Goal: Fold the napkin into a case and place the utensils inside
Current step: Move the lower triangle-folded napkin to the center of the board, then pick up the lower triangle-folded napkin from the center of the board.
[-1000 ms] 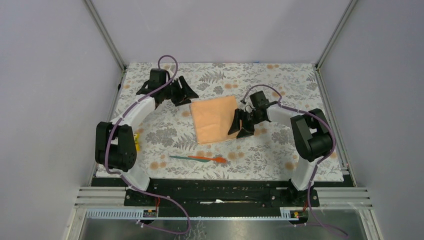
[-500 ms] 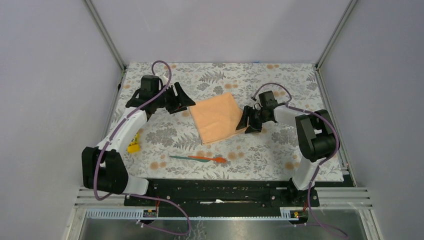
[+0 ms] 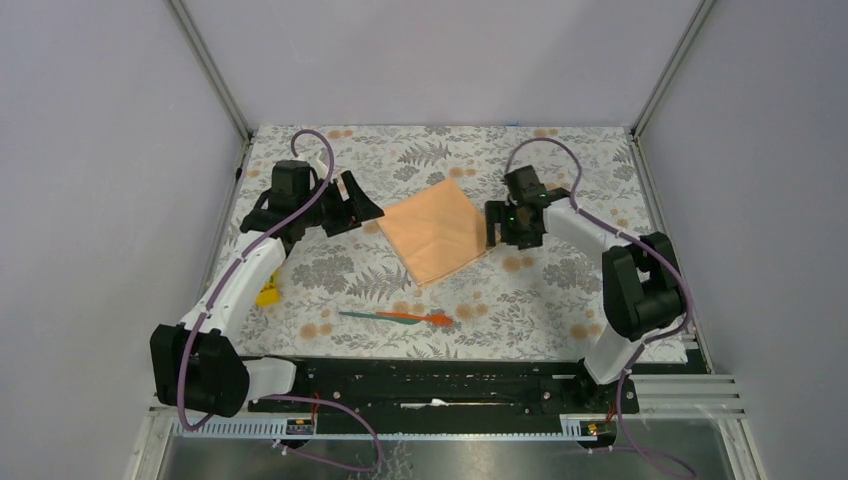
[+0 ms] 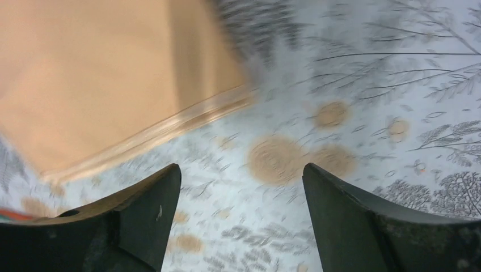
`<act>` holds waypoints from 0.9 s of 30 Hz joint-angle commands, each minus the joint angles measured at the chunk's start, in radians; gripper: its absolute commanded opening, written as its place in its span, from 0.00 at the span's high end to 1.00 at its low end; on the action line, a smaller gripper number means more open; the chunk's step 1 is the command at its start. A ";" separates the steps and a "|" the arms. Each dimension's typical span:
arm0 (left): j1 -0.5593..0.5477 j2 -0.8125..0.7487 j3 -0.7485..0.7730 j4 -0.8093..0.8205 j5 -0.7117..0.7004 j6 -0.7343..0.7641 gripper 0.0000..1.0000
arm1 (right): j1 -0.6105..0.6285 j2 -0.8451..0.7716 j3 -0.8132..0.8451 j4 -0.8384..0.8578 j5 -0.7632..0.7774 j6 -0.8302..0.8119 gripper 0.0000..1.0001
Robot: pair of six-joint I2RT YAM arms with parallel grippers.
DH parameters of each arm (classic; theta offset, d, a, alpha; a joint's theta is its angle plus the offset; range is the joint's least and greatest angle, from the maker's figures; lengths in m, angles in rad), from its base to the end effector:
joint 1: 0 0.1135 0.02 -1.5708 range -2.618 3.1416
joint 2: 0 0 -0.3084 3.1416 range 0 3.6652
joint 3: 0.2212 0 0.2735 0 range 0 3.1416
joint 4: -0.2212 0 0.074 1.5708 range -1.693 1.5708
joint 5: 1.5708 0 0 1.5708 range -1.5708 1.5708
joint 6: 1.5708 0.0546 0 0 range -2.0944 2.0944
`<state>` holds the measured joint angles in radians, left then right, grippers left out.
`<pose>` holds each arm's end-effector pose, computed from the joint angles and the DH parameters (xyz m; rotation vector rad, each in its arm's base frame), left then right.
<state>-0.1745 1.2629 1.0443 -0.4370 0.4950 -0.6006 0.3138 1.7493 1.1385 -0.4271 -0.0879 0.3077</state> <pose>0.2878 -0.0771 0.3337 -0.2060 2.3019 -0.9634 0.3723 0.1259 0.2025 -0.0397 2.6411 0.3310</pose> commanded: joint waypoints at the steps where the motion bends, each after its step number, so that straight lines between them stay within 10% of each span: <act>1: 0.017 -0.035 -0.020 0.021 -0.086 0.018 0.22 | 0.240 -0.074 0.123 -0.146 0.113 -0.128 0.13; 11: 0.116 -0.111 -0.084 0.020 -0.122 -0.006 0.18 | 0.559 0.265 0.522 -0.371 0.151 -0.049 0.18; 27: 0.198 -0.135 -0.145 0.042 -0.062 -0.002 0.17 | 0.628 0.511 0.758 -0.492 0.188 -0.039 0.50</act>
<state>0.0010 1.1370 0.9062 -0.4496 0.4076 -0.6067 0.9291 2.2345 1.8378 -0.8635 0.0593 0.2695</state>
